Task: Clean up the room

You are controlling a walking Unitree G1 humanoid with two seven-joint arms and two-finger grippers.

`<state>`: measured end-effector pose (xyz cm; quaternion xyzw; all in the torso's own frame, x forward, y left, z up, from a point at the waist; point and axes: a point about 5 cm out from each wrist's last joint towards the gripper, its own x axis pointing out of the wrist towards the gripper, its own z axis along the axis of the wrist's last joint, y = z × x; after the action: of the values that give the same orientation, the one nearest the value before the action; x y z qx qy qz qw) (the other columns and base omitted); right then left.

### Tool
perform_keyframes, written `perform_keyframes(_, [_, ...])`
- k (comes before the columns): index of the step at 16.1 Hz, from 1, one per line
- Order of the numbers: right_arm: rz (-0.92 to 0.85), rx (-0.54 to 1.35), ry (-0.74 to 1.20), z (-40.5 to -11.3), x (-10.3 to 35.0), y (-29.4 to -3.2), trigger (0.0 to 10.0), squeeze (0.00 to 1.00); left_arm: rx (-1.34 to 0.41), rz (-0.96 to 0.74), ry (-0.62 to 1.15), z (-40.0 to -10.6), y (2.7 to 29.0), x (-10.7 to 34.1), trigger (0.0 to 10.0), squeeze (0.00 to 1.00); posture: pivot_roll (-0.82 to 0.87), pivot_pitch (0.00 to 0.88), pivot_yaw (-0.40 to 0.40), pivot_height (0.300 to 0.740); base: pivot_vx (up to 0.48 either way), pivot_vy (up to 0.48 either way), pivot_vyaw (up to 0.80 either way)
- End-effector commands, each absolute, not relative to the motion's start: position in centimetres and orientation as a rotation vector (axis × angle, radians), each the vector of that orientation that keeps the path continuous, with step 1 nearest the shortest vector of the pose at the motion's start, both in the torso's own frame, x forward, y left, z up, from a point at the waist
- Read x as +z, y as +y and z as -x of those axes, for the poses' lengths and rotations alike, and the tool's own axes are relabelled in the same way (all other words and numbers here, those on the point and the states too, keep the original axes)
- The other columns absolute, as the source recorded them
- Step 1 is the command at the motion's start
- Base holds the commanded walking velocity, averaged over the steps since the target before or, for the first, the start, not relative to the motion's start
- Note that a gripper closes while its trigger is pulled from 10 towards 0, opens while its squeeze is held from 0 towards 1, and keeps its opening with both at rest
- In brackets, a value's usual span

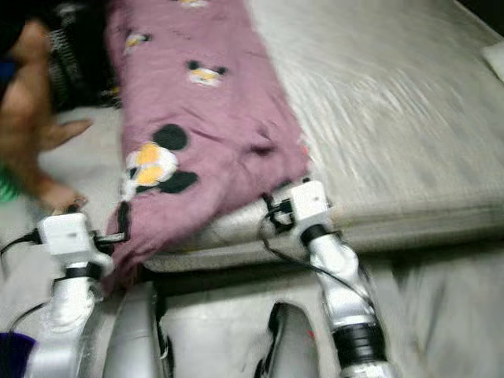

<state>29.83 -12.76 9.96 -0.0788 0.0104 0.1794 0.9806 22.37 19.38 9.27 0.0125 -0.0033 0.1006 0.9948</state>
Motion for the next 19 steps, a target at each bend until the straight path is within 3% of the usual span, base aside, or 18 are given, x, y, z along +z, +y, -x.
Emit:
perform_keyframes(1, [0.163,0.353,0.035,-29.5,9.6,-13.2,10.0,0.0,0.197,-0.017,0.003,-22.4,19.1,9.1,10.0,0.0,-0.02,0.12,-0.073,0.574,0.259,0.0,0.0])
perform_keyframes(7, [0.158,0.353,0.043,-29.6,9.5,-13.2,10.0,0.0,0.191,-0.016,0.004,-22.5,19.1,9.1,10.0,0.0,-0.02,0.121,-0.071,0.574,0.262,0.0,0.0])
perform_keyframes(13, [0.14,0.402,0.071,-29.8,9.1,-12.8,10.0,0.0,0.204,-0.018,0.018,-22.5,19.2,9.0,10.0,0.0,-0.01,0.128,-0.074,0.554,0.0,0.0,0.0])
perform_keyframes(17, [0.124,0.474,0.086,-31.9,9.7,-11.6,10.0,0.0,0.221,-0.036,0.003,-22.0,19.3,9.7,10.0,0.0,0.05,0.153,-0.085,0.554,0.0,0.0,0.0])
perform_keyframes(19, [0.112,0.497,0.072,-34.0,10.5,-9.3,10.0,0.0,0.243,-0.04,-0.008,-21.1,19.3,10.5,10.0,0.0,0.12,0.167,-0.091,0.554,0.0,0.0,0.0])
